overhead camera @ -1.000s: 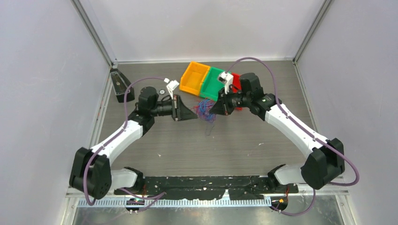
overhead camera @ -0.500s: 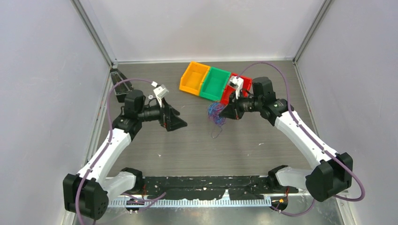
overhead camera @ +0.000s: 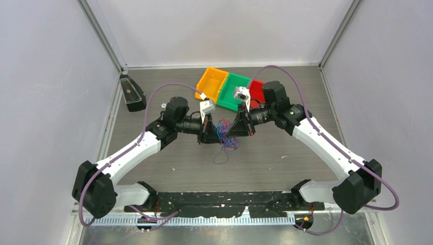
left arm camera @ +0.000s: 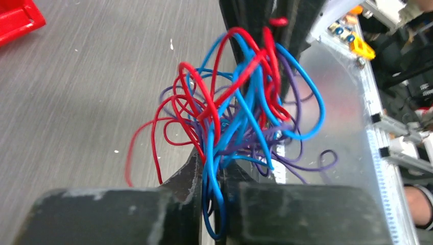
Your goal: Untangle the cables
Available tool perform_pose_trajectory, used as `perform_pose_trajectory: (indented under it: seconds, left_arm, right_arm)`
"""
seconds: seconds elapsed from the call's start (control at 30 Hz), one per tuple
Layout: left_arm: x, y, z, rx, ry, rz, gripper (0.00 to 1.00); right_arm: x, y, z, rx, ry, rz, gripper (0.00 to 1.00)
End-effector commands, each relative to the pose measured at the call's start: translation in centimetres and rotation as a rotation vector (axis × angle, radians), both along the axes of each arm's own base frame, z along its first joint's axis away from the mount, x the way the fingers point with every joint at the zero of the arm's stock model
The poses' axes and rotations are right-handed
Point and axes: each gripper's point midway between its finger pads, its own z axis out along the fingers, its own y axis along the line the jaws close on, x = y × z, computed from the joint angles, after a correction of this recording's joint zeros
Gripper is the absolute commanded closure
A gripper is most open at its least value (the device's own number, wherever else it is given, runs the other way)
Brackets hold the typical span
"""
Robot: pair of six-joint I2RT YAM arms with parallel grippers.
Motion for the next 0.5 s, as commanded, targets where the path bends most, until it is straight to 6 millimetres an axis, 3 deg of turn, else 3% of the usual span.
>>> perform_pose_trajectory:
  seconds: [0.0, 0.13, 0.27, 0.47]
  left_arm:
    - [0.2, 2.0, 2.2, -0.028, -0.071, 0.004, 1.0]
    - [0.5, 5.9, 1.2, -0.002, -0.066, 0.089, 1.0]
    - [0.3, 9.3, -0.7, 0.096, -0.066, 0.122, 1.0]
    - [0.9, 14.0, -3.3, 0.26, -0.004, 0.206, 1.0]
  right_arm:
    - [1.5, -1.8, 1.0, 0.011, -0.045, -0.061, 0.9]
    - [5.4, -5.8, -2.3, -0.108, -0.035, -0.263, 0.94]
    - [7.8, -9.7, -4.4, -0.202, -0.024, -0.406, 0.95]
    - [8.9, -14.5, -5.8, -0.287, -0.02, -0.544, 0.95]
